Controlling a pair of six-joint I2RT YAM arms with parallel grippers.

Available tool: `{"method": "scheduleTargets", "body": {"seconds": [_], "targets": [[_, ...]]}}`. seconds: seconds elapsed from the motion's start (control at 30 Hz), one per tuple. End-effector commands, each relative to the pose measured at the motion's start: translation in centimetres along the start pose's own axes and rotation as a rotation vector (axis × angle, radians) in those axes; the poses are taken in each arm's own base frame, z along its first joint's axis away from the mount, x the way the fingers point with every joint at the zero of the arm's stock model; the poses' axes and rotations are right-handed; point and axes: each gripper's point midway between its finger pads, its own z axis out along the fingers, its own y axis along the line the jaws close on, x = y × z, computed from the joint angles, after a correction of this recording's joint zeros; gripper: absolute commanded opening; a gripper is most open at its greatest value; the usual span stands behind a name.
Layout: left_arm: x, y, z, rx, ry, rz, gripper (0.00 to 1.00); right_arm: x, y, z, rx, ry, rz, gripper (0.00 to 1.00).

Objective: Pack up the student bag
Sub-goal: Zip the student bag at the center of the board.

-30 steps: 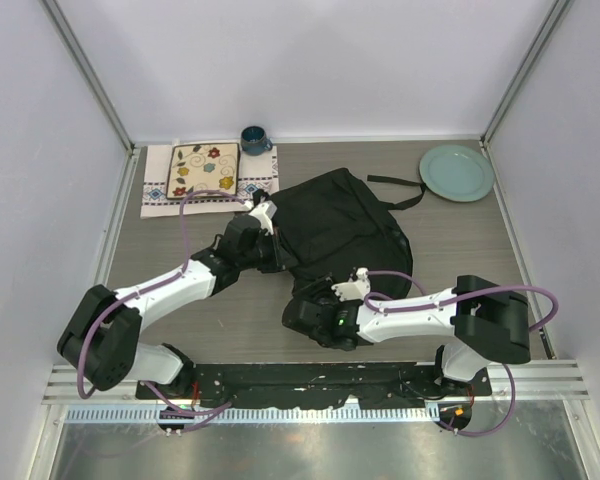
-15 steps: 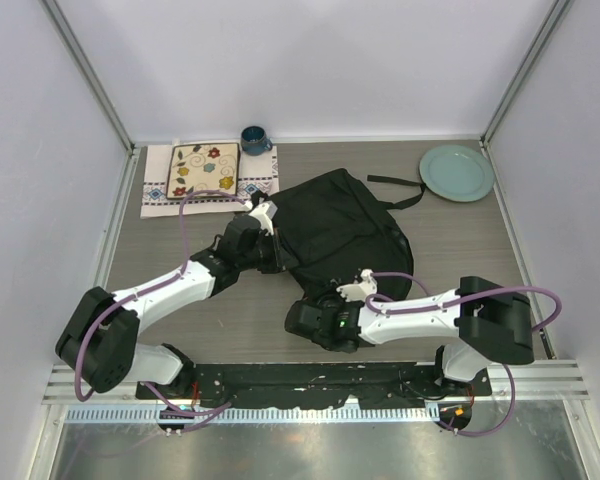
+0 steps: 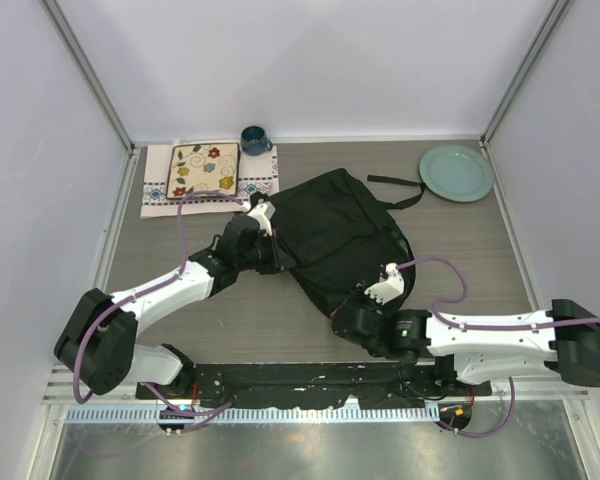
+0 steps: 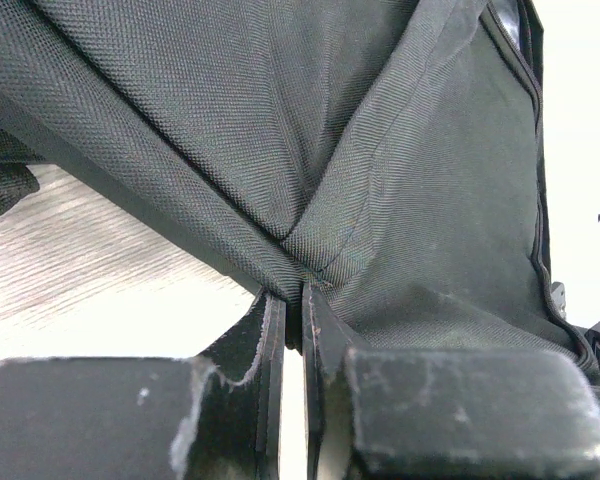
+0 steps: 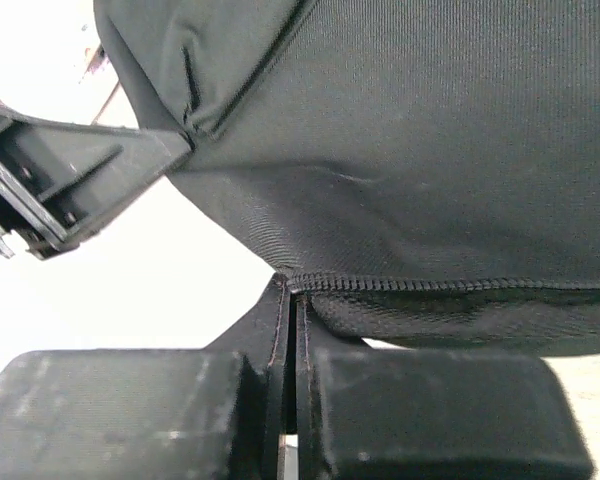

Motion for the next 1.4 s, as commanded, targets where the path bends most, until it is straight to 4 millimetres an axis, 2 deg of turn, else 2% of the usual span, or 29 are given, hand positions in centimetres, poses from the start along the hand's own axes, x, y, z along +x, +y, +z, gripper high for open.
{"method": "scheduleTargets", "body": {"seconds": [0.0, 0.23, 0.4, 0.47, 0.5, 0.57, 0.6, 0.7, 0.73, 0.8, 0.83, 0.87, 0.97, 1.1, 1.13, 1.17, 1.2, 1.23, 1.3, 1.37], "targets": [[-1.8, 1.7, -0.7, -0.075, -0.058, 0.014, 0.00, 0.4, -2.2, -1.5, -0.020, 0.101, -0.207, 0.00], [-3.0, 4.0, -1.2, -0.136, -0.068, -0.029, 0.00, 1.0, -5.2, -2.6, -0.002, 0.200, -0.345, 0.00], [-3.5, 4.1, -1.7, -0.111, -0.058, -0.046, 0.02, 3.2, -4.5, -2.7, -0.070, 0.285, -0.402, 0.00], [-2.8, 3.2, -1.8, -0.066, -0.019, -0.045, 0.17, 3.9, -4.1, -2.3, -0.079, 0.291, -0.407, 0.00], [-2.6, 2.8, -2.0, -0.047, -0.011, -0.047, 0.40, 4.0, -3.9, -2.2, -0.088, 0.291, -0.417, 0.00], [-2.0, 2.3, -2.6, -0.020, 0.001, -0.064, 0.58, 4.4, -3.2, -1.9, -0.105, 0.288, -0.418, 0.00], [-1.8, 2.2, -2.9, -0.015, 0.000, -0.071, 0.72, 4.5, -2.9, -1.8, -0.113, 0.285, -0.423, 0.00], [-1.1, 1.9, -4.6, -0.003, -0.025, -0.114, 0.88, 4.7, -2.3, -1.6, -0.127, 0.282, -0.433, 0.00], [-0.8, 1.5, -5.6, 0.018, -0.043, -0.127, 0.90, 4.7, -2.3, -1.5, -0.128, 0.278, -0.430, 0.00], [-0.2, 1.0, -6.3, 0.037, -0.051, -0.198, 0.94, 4.7, -2.3, -1.5, -0.134, 0.278, -0.423, 0.00], [0.9, 1.4, -6.4, 0.032, -0.043, -0.225, 0.95, 4.6, -2.2, -1.5, -0.141, 0.276, -0.412, 0.00], [1.2, 0.6, -7.0, 0.059, -0.054, -0.228, 0.95, 4.5, -2.1, -1.6, -0.146, 0.274, -0.407, 0.00], [2.5, 0.3, -7.1, 0.060, -0.073, -0.290, 0.95, 4.2, -2.1, -1.7, -0.160, 0.271, -0.392, 0.00], [4.1, -1.6, -5.9, 0.092, -0.081, -0.312, 0.95, 3.8, -1.9, -2.0, -0.182, 0.275, -0.386, 0.00], [3.4, -2.4, -5.6, 0.109, -0.113, -0.320, 0.95, 3.7, -1.7, -2.1, -0.192, 0.277, -0.386, 0.00], [3.5, -2.9, -5.3, 0.113, -0.110, -0.314, 0.95, 3.8, -1.7, -2.1, -0.196, 0.284, -0.392, 0.00], [4.5, -3.3, -4.4, 0.104, -0.078, -0.302, 0.95, 3.9, -1.7, -2.2, -0.200, 0.293, -0.403, 0.00], [3.8, -4.2, -4.2, 0.124, -0.095, -0.293, 0.95, 3.9, -1.7, -2.2, -0.200, 0.296, -0.406, 0.00], [4.2, -4.3, -3.0, 0.109, -0.075, -0.289, 0.93, 4.1, -1.8, -2.3, -0.205, 0.304, -0.413, 0.00], [3.6, -5.2, -2.3, 0.133, -0.081, -0.289, 0.91, 4.3, -1.6, -2.4, -0.216, 0.317, -0.414, 0.00]]}}
